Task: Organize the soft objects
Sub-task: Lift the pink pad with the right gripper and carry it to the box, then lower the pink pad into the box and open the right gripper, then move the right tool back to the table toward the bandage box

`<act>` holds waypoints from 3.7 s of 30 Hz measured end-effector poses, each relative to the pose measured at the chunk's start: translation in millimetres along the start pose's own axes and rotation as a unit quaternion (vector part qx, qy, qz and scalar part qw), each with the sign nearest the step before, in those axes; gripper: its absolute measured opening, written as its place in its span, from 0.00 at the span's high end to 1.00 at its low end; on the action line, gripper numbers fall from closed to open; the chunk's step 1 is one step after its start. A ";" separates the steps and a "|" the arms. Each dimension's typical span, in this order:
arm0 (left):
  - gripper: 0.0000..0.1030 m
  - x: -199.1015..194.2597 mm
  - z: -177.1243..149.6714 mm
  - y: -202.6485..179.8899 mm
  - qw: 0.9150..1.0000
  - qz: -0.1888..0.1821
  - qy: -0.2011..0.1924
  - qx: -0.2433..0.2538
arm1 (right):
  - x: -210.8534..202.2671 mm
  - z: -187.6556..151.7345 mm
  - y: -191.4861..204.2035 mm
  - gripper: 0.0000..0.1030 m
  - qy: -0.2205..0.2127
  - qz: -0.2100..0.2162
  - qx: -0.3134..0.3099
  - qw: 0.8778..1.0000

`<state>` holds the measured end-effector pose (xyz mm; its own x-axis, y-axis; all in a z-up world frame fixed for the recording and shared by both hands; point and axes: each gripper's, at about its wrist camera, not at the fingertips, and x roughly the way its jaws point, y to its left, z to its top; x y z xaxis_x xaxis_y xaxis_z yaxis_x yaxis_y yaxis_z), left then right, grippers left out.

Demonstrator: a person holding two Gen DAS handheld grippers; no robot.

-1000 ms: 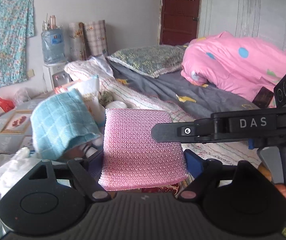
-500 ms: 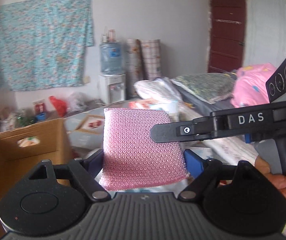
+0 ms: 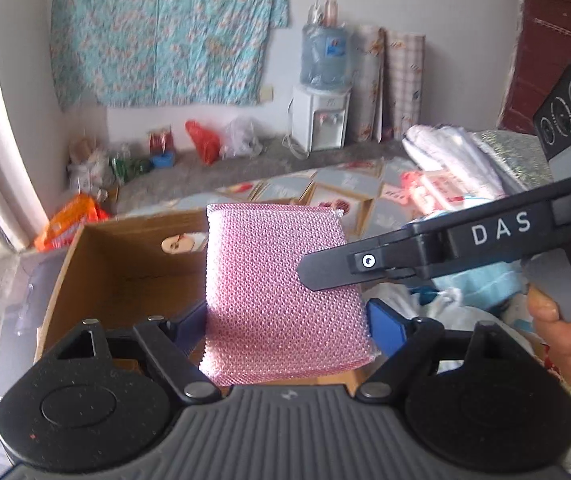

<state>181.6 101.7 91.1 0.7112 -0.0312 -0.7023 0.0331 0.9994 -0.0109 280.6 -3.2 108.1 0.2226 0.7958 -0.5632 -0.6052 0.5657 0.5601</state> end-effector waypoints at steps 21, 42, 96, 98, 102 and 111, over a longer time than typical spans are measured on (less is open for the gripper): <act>0.18 152.9 -9.7 53.2 0.985 0.007 0.168 -0.024 | 47.7 46.0 -79.5 0.57 -0.004 -0.056 -0.030 0.998; 0.05 168.3 0.2 84.1 0.978 0.032 0.169 -0.122 | 35.6 24.6 -103.3 0.55 -0.007 -0.041 -0.014 0.999; 0.03 -88.5 -39.4 -84.7 0.978 -0.158 -0.123 -0.051 | -273.9 -176.3 -89.7 0.32 -0.214 -0.164 0.036 0.962; 0.03 -85.4 -53.2 -110.6 0.977 -0.173 -0.121 -0.036 | -279.9 -189.1 -95.3 0.32 -0.208 -0.175 0.039 0.962; 0.03 -61.2 -75.7 -168.1 0.977 -0.183 -0.106 0.017 | -286.4 -207.8 -110.6 0.32 -0.181 -0.200 0.048 0.962; 0.12 9.0 -107.3 -251.5 0.975 -0.203 -0.058 0.063 | -280.3 -229.4 -153.5 0.32 -0.113 -0.252 0.048 0.960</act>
<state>104.4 -148.3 11.1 0.6958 -0.4327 -0.5732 0.4095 0.8947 -0.1783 135.7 -362.7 40.6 0.6348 0.4368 -0.6374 -0.3067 0.8996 0.3111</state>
